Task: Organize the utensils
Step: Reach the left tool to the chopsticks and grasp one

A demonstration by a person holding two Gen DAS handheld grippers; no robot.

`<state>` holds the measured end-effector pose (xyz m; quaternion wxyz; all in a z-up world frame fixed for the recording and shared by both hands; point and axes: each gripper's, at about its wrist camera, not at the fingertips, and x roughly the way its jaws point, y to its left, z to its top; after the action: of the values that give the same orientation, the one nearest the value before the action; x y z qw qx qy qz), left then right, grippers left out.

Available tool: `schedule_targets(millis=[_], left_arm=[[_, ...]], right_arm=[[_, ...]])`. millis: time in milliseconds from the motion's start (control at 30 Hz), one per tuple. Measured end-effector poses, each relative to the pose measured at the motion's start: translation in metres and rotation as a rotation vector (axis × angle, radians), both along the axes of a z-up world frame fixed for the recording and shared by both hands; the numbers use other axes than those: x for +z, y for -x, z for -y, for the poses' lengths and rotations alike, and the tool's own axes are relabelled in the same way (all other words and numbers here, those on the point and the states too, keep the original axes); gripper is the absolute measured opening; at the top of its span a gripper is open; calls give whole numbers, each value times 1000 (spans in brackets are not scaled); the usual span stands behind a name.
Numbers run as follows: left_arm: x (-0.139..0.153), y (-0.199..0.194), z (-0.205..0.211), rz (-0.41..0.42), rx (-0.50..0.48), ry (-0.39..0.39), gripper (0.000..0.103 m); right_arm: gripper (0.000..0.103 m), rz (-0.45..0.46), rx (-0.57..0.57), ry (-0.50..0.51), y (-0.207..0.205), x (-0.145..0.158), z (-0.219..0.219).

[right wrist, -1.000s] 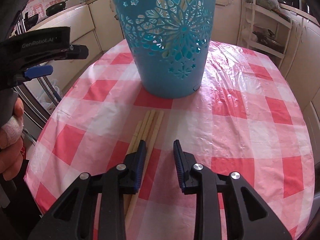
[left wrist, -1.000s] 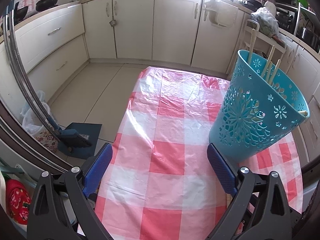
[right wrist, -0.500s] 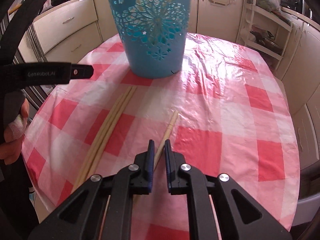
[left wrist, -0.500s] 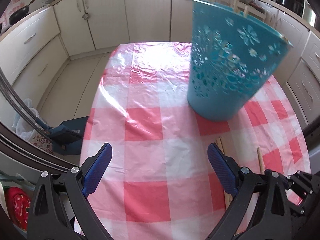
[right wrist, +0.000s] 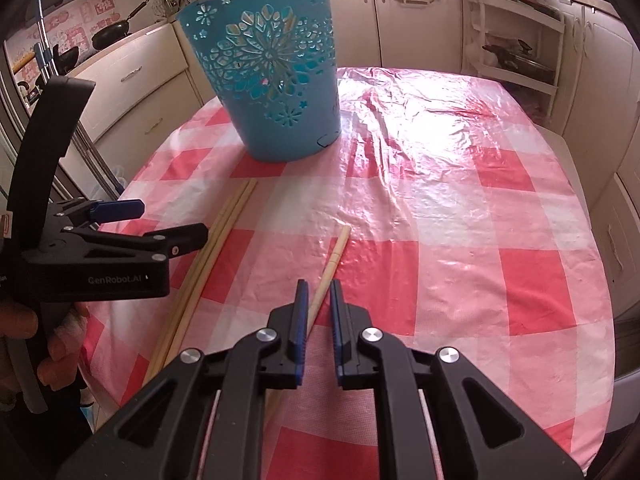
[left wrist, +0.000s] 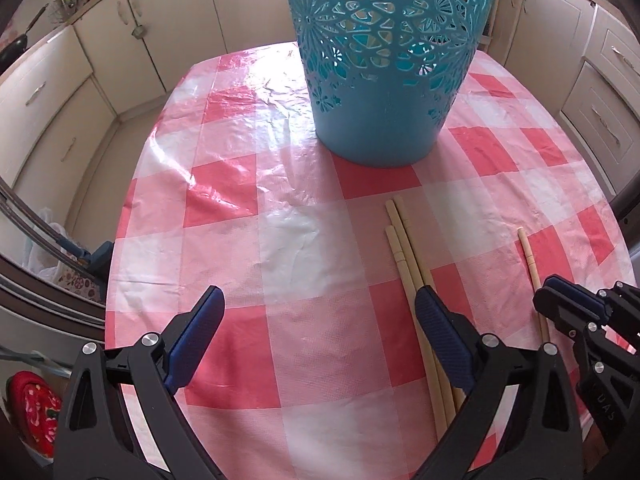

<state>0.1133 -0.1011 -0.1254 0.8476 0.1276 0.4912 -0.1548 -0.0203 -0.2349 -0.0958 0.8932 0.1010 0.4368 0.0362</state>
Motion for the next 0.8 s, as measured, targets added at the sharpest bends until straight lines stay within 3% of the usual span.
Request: schedule_targets(millis=[133, 300, 633, 733, 800], left_arm=[[1, 0, 0, 1, 3, -2, 92], [0, -5, -4, -40, 15, 38, 92], [-6, -11, -4, -54, 33, 18, 91], [-4, -10, -4, -44, 26, 25, 85], [-2, -8, 0, -29, 5, 32, 73]], right_arm=[[12, 2, -6, -2, 1, 0, 3], [24, 14, -24, 2, -1, 0, 6], [25, 26, -42, 6, -4, 0, 7], [25, 23, -46, 1, -8, 0, 8], [25, 19, -45, -2, -10, 0, 7]])
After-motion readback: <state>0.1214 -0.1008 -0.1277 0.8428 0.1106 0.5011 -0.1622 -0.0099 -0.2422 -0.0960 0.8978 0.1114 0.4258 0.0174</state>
